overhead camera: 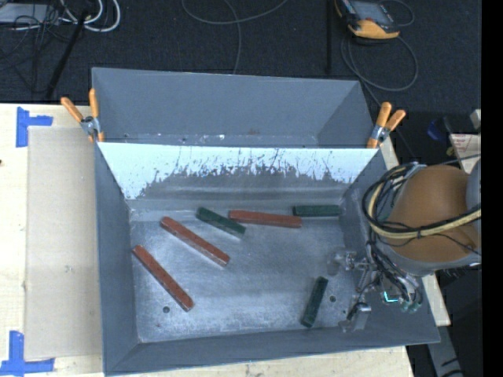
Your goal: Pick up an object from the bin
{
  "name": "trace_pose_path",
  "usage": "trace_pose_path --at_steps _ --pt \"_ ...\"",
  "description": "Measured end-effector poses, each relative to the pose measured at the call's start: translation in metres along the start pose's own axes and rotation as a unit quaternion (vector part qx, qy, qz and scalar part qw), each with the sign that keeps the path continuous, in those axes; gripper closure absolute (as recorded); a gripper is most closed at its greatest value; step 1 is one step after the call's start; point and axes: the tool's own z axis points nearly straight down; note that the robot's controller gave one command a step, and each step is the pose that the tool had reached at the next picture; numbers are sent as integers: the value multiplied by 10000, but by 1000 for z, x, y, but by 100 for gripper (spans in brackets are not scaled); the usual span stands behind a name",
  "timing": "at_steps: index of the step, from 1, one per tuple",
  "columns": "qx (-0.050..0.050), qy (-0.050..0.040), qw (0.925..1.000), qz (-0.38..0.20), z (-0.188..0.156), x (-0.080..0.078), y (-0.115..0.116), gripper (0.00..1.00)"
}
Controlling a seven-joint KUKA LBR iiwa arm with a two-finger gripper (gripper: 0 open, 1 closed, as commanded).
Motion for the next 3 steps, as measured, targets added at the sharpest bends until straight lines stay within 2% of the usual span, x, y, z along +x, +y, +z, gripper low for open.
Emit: trace_pose_path --at_steps 1,2,3 --pt "17 -65 9780 -2083 56 -23 28 0" --pt "15 -39 9778 -2094 57 -22 28 100" --pt "31 -77 9761 -2174 -112 -5 28 100"
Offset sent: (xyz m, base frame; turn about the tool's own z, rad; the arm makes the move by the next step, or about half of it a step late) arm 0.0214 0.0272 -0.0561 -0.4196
